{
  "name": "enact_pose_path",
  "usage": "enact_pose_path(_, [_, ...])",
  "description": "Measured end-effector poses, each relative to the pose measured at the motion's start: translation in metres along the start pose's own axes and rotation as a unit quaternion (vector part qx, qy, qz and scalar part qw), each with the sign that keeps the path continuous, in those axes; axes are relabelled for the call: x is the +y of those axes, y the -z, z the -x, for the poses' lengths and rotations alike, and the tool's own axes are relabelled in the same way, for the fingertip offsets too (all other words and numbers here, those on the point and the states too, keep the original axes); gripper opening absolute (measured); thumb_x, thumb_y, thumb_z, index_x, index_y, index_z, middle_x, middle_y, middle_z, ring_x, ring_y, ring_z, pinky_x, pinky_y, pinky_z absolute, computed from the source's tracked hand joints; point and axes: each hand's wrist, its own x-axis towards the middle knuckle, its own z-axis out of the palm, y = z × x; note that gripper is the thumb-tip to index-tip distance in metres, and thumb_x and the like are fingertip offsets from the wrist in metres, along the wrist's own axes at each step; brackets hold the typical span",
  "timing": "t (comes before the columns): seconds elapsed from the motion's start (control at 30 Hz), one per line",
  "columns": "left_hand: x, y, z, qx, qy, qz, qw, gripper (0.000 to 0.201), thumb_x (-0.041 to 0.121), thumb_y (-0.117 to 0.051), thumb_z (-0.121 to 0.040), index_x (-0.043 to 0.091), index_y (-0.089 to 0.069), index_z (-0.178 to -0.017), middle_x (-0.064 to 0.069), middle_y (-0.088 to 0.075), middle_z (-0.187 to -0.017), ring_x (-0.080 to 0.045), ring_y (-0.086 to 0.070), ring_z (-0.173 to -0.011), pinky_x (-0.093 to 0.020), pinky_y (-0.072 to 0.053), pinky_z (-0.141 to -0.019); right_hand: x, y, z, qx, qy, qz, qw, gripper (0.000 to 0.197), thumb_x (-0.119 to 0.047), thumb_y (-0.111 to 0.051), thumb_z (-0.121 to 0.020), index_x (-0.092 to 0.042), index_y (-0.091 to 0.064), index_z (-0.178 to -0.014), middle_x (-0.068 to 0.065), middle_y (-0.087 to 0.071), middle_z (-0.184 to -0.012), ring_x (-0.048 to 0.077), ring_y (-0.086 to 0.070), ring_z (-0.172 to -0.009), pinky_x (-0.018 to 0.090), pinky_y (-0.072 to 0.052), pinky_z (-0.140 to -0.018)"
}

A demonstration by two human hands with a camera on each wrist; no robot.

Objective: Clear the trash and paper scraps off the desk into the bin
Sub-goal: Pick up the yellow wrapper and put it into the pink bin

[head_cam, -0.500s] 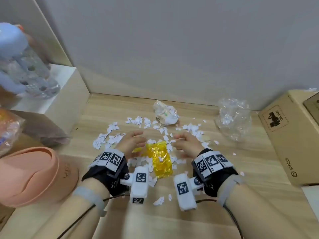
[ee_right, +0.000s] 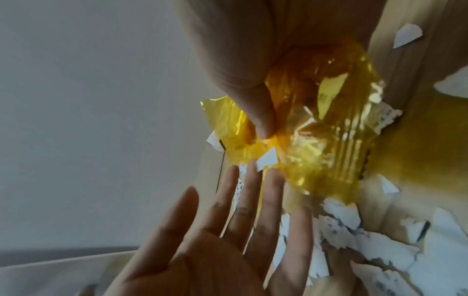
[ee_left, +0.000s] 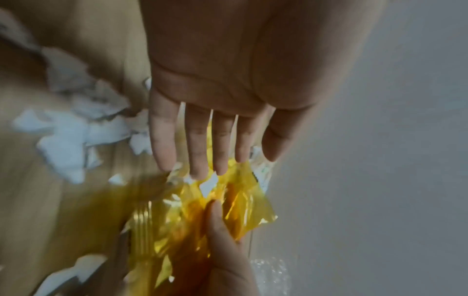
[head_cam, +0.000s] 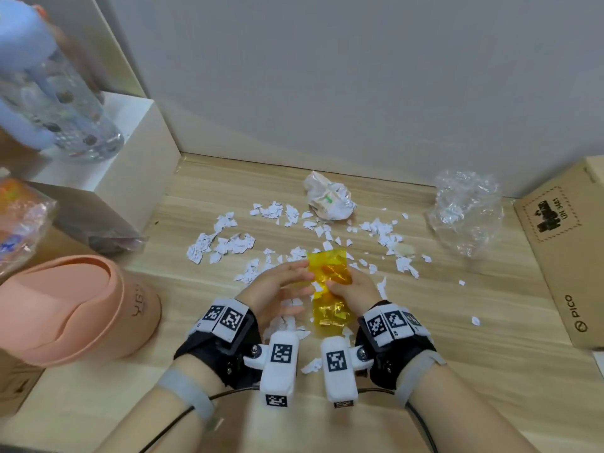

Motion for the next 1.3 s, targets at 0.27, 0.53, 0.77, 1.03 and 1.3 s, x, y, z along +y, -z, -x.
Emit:
enact_pose_path(0.27, [0.051,0.046,0.085,0.202,-0.288,-0.121,0.928,0.024,0.009,-0.05,-0.09,0.021,-0.059,-0.108,0.005,-0.065,-0.099,-0.006,-0.06,-0.09,-0.016,-0.045,-0.077,-0.02,-0.012,0.009,0.004,0.026,-0.007,1.0,0.03,-0.004,-0.052,-0.089,-0.012,-0.054,-0.118,0.007,-0.062,-0.093,0.018,-0.058,-0.069,0.028,-0.051,-0.064])
enact_pose_path(0.53, [0.023,0.151,0.14,0.556,-0.206,-0.362,0.719,0.034,0.01,-0.054,-0.079,0.025,-0.064,-0.108,-0.005,-0.059,-0.124,-0.029,-0.048,-0.118,-0.045,-0.03,-0.102,-0.026,-0.049,0.009,-0.016,0.016,0.015,1.0,0.038,-0.008,-0.056,-0.087,-0.014,-0.051,-0.124,0.012,-0.065,-0.105,0.029,-0.065,-0.088,0.047,-0.055,-0.082])
enact_pose_path(0.77, [0.011,0.147,0.125,0.541,-0.245,-0.377,0.711,0.024,0.01,-0.057,-0.071,0.018,-0.071,-0.09,-0.004,-0.066,-0.115,-0.026,-0.047,-0.122,-0.042,-0.027,-0.109,-0.028,-0.056,0.014,-0.016,0.028,0.016,0.999,0.028,-0.004,-0.054,-0.088,-0.014,-0.057,-0.114,0.004,-0.064,-0.086,0.026,-0.063,-0.076,0.038,-0.053,-0.07])
enact_pose_path(1.03, [0.02,0.074,0.084,0.309,-0.341,-0.441,0.771,0.037,0.023,-0.056,-0.063,0.021,-0.069,-0.097,0.002,-0.058,-0.13,-0.021,-0.047,-0.126,-0.045,-0.026,-0.111,-0.033,-0.043,0.017,0.014,0.031,-0.044,0.998,0.022,-0.011,-0.056,-0.088,-0.016,-0.058,-0.109,0.004,-0.066,-0.091,0.018,-0.065,-0.074,0.032,-0.054,-0.063])
enact_pose_path(1.3, [0.032,0.052,0.06,0.289,-0.247,-0.431,0.818,0.068,0.03,-0.064,-0.068,0.022,-0.043,-0.133,-0.001,-0.03,-0.151,-0.022,-0.026,-0.139,-0.034,-0.021,-0.112,-0.037,-0.016,0.027,0.055,0.02,-0.099,0.993,0.013,-0.011,-0.049,-0.087,-0.019,-0.058,-0.091,0.003,-0.061,-0.08,0.0,-0.056,-0.036,0.013,-0.035,-0.029])
